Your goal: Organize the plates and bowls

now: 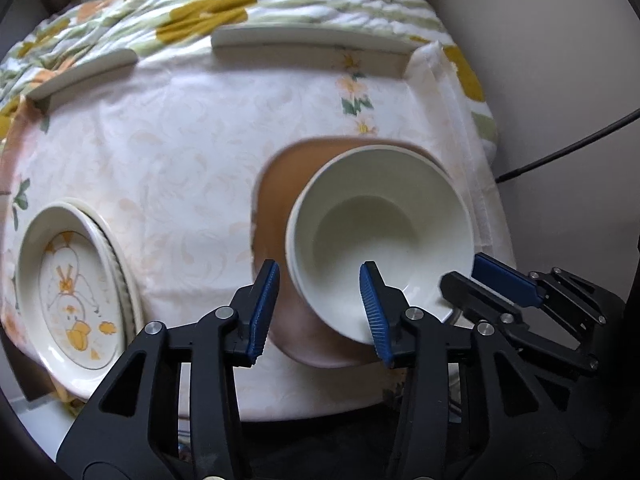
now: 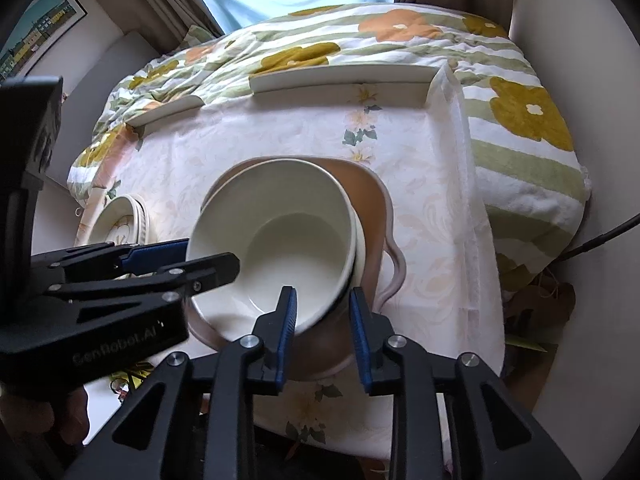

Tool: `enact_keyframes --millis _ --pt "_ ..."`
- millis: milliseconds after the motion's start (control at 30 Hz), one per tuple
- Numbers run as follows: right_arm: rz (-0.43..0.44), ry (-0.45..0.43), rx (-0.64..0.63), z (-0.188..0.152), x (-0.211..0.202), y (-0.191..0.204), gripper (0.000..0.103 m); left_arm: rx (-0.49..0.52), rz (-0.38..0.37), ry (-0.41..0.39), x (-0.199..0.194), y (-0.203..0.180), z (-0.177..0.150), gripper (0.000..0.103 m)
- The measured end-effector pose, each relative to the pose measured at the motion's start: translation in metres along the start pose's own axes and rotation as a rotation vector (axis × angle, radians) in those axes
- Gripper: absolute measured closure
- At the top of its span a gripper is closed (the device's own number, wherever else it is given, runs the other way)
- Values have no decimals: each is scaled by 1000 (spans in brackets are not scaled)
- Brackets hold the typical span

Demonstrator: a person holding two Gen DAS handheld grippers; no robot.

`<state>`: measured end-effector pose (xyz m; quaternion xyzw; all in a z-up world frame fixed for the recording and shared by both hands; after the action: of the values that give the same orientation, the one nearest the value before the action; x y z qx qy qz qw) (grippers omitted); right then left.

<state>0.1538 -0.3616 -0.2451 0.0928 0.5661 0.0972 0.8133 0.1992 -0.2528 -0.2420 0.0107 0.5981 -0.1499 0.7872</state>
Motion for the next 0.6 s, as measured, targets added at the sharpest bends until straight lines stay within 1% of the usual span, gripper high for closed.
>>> enact_keyframes --millis 67,167,233,267,300,333,367,400,433,500,600 --pt "1 -30 -2 -1 -12 0 79 11 12 -47 -17 2 -1 65" --pt "-3 -90 -9 -4 -34 4 79 48 28 -161 -52 4 -5 65" --pt "-9 -151 -19 -7 -53 8 78 78 44 -286 -82 4 -12 65" --pt "-17 -190 -23 -9 -63 12 69 91 55 -328 -93 4 -14 61" --pt "-30 -234 -27 -10 -74 15 45 105 74 -372 -103 4 -17 54" --pt "-42 -272 -26 -13 -81 17 31 119 108 -414 -113 4 -22 25" --pt "-57 -317 -20 -15 -90 19 10 121 136 -439 -120 6 -25 0" --pt "-64 -345 -15 -16 -95 21 7 122 161 -485 -127 7 -30 1" --pt "-74 -376 -6 -18 -102 22 7 129 162 -518 -131 8 -34 0" --pt "-97 -410 5 -21 -108 24 6 147 138 -516 -133 10 -36 0" --pt "-119 -431 27 -26 -110 23 3 143 147 -466 -125 16 -39 1"
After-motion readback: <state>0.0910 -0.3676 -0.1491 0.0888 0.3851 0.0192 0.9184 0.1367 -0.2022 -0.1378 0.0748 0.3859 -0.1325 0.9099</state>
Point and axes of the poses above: each gripper's, at about its wrist camera, not at the fingertips, and x roughly the way its jaws point, y to its left, z to its top, the point moved 3 cm from there along x, roughly the way its jaws point, and after that the axes turned 3 degrees about x, right-handed, at the moved point
